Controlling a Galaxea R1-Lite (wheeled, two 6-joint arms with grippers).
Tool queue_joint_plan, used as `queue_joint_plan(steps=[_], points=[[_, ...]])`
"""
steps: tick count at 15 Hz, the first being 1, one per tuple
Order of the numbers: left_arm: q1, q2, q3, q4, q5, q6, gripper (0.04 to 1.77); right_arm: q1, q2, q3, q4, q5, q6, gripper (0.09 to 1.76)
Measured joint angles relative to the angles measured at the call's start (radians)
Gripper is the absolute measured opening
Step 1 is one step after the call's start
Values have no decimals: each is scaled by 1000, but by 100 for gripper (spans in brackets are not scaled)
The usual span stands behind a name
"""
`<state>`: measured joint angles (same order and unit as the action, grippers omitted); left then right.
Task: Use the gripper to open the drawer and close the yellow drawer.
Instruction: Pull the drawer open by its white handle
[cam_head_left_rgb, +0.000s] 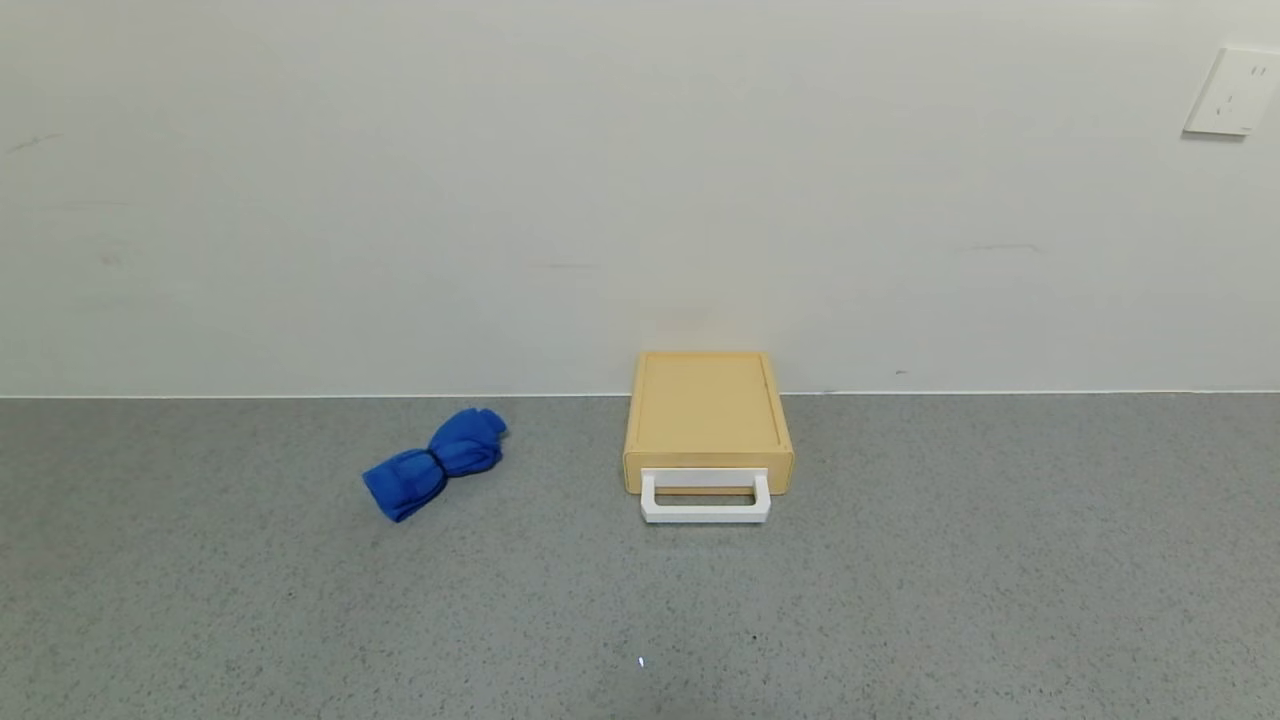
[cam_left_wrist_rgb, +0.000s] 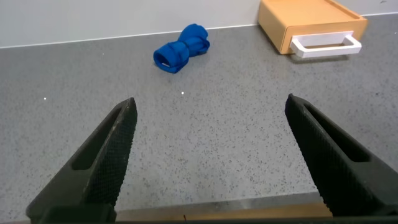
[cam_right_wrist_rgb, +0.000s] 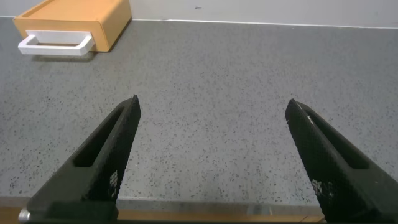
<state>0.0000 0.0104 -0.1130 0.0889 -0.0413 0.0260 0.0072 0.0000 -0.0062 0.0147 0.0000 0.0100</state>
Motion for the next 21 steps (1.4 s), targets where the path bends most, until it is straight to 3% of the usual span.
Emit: queue_joint_plan(steps=[3,7,10,12,15,21], points=[[0,64,-92,30,-3,3,172,0,0,0,-1,0,0,171],[-8,252,-239,35,-2,19,172,0,0,0,-1,0,1,171],[-12,445,-361,37,-14,90,172,0,0,0,-1,0,0,171],[-26,596,-442,38,-56,154,172,0,0,0,-1,0,0,171],[-93,827,-558,39,-104,197,172,0,0,0,-1,0,1,171],[-281,1326,-876,64,-123,211,172,0,0,0,-1,0,1,171]])
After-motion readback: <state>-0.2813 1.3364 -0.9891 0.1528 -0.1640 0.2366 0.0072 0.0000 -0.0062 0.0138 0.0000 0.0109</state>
